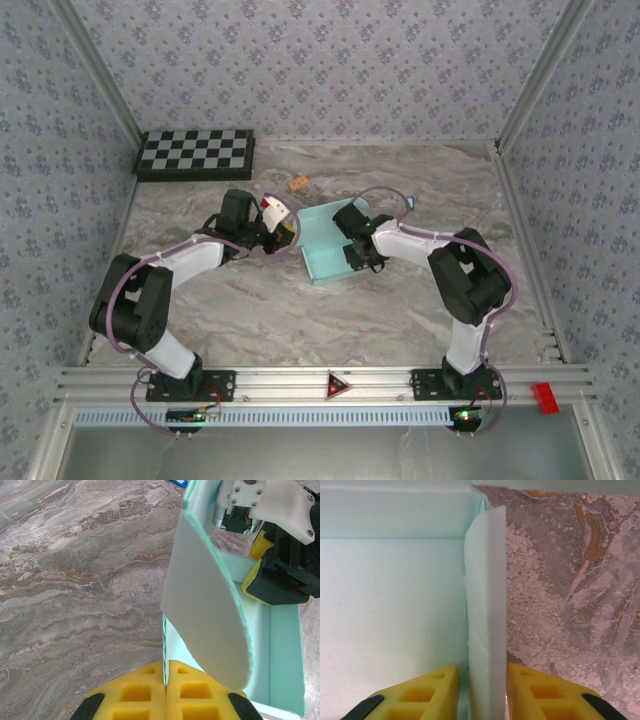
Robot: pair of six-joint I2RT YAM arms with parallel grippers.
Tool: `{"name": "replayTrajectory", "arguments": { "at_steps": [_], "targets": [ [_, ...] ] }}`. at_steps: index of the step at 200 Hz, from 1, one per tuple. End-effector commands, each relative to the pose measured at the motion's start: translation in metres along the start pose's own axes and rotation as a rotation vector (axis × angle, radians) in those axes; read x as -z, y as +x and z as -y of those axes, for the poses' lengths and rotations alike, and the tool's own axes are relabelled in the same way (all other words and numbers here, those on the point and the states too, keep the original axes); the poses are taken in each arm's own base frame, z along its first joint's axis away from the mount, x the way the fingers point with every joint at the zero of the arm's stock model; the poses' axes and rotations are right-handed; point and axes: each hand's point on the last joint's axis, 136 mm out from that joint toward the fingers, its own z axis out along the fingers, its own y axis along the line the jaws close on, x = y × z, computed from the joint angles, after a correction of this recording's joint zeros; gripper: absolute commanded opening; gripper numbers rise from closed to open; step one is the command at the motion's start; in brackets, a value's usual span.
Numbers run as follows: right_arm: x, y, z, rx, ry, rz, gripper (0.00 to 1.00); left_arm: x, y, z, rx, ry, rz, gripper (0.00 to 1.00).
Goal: Fold the paper box
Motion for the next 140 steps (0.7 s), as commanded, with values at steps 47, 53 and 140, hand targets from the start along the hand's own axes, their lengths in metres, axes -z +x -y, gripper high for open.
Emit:
{"name": "replayTrajectory", "arguments": {
  "at_steps": [47, 53, 140],
  "targets": [
    [0.012, -0.003, 0.002, -0.059, -0.033, 0.033, 0.41, 0.0, 0.001, 0.001, -0.004, 0.017, -0.02, 0.12],
    [0.012, -0.003, 0.002, -0.061, -0.034, 0.038, 0.42, 0.001, 0.0, 0.001, -0.005, 0.017, -0.018, 0.14],
    [0.032, -0.01, 0.01, -0.114, -0.069, 0.149, 0.54, 0.009, -0.009, 0.005, -0.026, -0.004, 0.026, 0.48]
  ]
}}
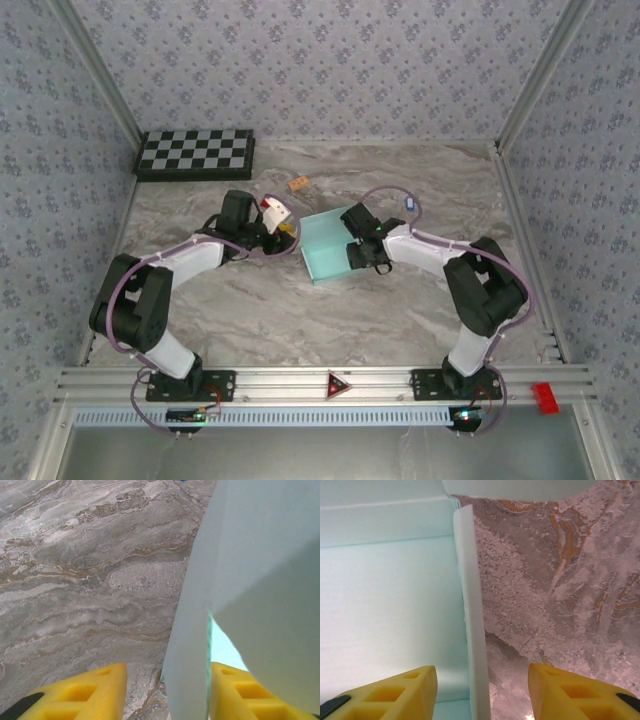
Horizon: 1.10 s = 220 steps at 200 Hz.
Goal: Fold the paper box
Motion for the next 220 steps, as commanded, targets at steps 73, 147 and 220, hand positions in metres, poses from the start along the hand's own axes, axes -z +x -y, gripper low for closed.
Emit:
{"name": "replayTrajectory", "arguments": {
  "at_steps": [73, 147, 220],
  "targets": [
    [0.049, -0.019, 0.027, -0.111, -0.039, 0.236, 0.54, 0.043, -0.033, 0.01, -0.028, -0.085, 0.091, 0.58],
    [0.069, -0.012, 0.099, -0.241, 0.069, 0.274, 0.54, 0.118, -0.039, -0.03, 0.189, -0.47, 0.123, 0.68],
    [0.046, -0.032, 0.147, -0.286, -0.024, 0.158, 0.52, 0.171, -0.027, -0.057, 0.559, -0.602, 0.073, 0.77]
  ]
}}
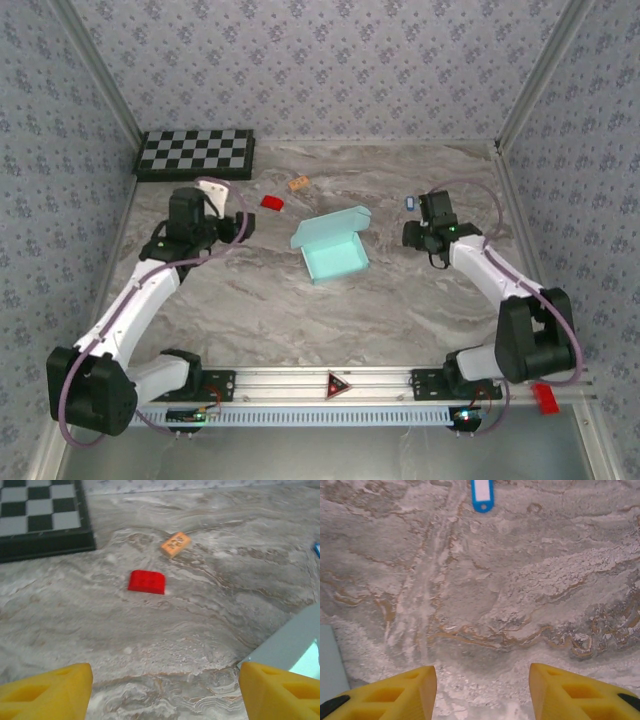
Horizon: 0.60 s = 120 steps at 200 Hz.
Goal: Fold the paper box
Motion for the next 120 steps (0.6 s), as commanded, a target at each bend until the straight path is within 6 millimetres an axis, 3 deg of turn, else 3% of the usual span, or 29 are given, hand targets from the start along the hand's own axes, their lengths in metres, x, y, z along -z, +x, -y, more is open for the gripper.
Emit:
{"name": "replayTrajectory", "arguments": {
  "at_steps": [1, 53, 55, 62, 120],
  "targets": [
    [-0.007, -0.012, -0.002, 0.035, -0.068, -0.056, 0.52, 0.013, -0.005, -0.008, 0.111, -0.036, -0.05, 0.77],
    [-0.047, -0.037, 0.013, 0.044, -0.132, -0.15, 0.44, 0.014, 0.01, -0.007, 0.038, -0.009, -0.082, 0.8],
    [-0.046, -0.047, 0.012, 0.045, -0.134, -0.132, 0.44, 0.014, 0.011, -0.007, 0.036, -0.011, -0.083, 0.81],
    [-0.049, -0.056, 0.014, 0.041, -0.135, -0.129, 0.43, 0.013, 0.014, -0.009, 0.034, -0.016, -0.086, 0.81],
    [-0.09, -0.092, 0.019, -0.016, -0.198, -0.165, 0.35, 0.015, 0.015, -0.012, 0.029, -0.035, -0.092, 0.81]
  ]
}}
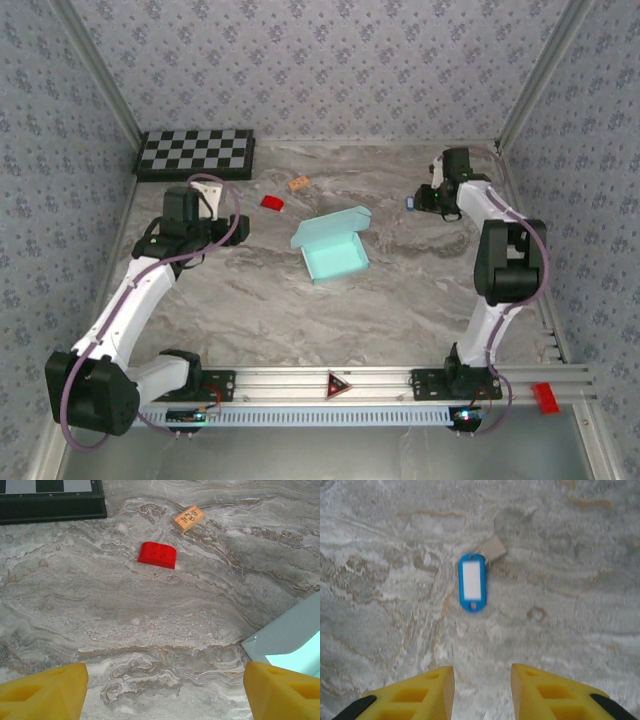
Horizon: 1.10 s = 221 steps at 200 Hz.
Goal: Fold the paper box
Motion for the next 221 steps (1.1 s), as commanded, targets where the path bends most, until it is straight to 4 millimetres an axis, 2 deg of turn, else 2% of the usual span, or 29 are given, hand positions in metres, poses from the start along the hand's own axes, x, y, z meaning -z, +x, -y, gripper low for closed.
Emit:
{"name": "replayTrajectory", "arguments": {
  "at_steps": [1, 35, 39, 126, 172, 221],
  "targets": [
    [-0.012, -0.007, -0.002, -0.006, -0.057, -0.051, 0.35, 0.008, -0.002, -0.002, -0.012, -0.009, 0.008, 0.81],
    [-0.035, -0.024, 0.0, -0.011, -0.062, -0.074, 0.31, 0.01, -0.002, -0.001, -0.013, -0.005, 0.005, 0.81],
    [-0.038, -0.02, 0.0, -0.015, -0.06, -0.1, 0.31, 0.011, -0.003, -0.001, -0.014, -0.005, 0.006, 0.81],
    [-0.076, -0.02, -0.001, 0.001, -0.067, -0.205, 0.31, 0.011, -0.003, 0.0, -0.026, -0.003, 0.012, 0.82],
    [-0.086, -0.018, -0.005, 0.005, -0.075, -0.228, 0.31, 0.011, -0.002, -0.001, -0.028, -0.004, 0.012, 0.82],
    [-0.087, -0.019, -0.007, 0.007, -0.074, -0.229, 0.3, 0.01, -0.002, -0.001, -0.026, -0.003, 0.009, 0.82]
  ]
}}
